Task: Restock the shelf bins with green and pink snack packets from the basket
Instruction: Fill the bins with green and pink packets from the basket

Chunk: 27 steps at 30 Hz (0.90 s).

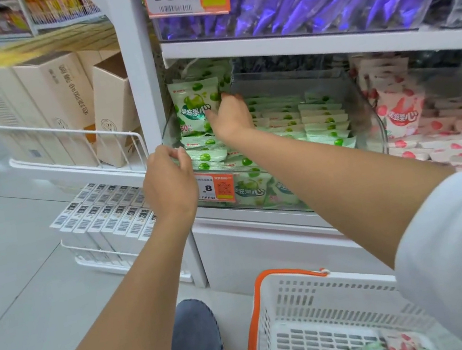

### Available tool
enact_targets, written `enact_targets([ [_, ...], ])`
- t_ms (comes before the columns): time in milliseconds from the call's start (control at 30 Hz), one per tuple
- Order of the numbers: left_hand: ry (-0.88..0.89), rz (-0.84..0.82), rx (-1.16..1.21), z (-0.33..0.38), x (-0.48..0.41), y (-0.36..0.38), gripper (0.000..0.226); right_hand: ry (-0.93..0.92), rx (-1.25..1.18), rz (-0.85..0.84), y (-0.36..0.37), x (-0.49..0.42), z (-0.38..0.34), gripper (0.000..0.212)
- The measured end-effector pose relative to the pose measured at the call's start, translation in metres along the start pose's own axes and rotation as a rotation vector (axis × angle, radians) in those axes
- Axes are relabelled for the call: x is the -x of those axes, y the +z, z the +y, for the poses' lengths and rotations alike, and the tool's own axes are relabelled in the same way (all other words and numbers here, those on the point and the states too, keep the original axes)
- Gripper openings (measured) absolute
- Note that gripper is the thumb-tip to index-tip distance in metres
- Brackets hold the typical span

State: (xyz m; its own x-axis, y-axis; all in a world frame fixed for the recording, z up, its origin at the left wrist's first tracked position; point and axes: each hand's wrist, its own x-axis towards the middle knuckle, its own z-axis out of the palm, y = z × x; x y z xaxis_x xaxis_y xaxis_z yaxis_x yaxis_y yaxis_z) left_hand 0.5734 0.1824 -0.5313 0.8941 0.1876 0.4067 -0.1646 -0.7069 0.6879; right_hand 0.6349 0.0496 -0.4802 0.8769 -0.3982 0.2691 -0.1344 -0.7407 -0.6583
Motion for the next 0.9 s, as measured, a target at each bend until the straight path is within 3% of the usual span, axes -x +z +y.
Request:
enact_targets([
  [133,0.009,0.031,-0.028,0.0,0.0,0.002,0.026,0.011,-0.084,0.055,-0.004,0.007,0.004,0.032],
  [333,0.065,0.013,-0.027,0.02,0.023,-0.003,0.021,-0.158,0.013,0.082,-0.04,0.052,0.028,0.033],
  [400,0.126,-0.096,0.026,0.03,0.04,-0.004,0.02,-0.226,0.048,0.121,-0.058,0.08,0.043,0.022],
  [533,0.294,-0.492,-0.044,0.036,0.087,0.012,0.019,-0.342,0.168,0.086,-0.082,0.151,0.093,0.013],
  [600,0.323,-0.716,-0.165,0.03,0.115,0.026,0.018,-0.284,0.215,-0.044,-0.083,0.19,0.132,0.017],
  [700,0.335,-1.021,-0.371,0.007,0.166,0.048,0.014,-0.044,0.311,-0.368,-0.073,0.252,0.204,0.025],
  [833,0.383,-1.333,-0.619,-0.035,0.24,0.067,0.024,0.231,0.39,-0.853,-0.059,0.344,0.305,0.029],
  [900,0.359,-1.451,-0.657,-0.046,0.266,0.073,0.025,0.427,0.327,-0.969,-0.049,0.382,0.345,0.024],
])
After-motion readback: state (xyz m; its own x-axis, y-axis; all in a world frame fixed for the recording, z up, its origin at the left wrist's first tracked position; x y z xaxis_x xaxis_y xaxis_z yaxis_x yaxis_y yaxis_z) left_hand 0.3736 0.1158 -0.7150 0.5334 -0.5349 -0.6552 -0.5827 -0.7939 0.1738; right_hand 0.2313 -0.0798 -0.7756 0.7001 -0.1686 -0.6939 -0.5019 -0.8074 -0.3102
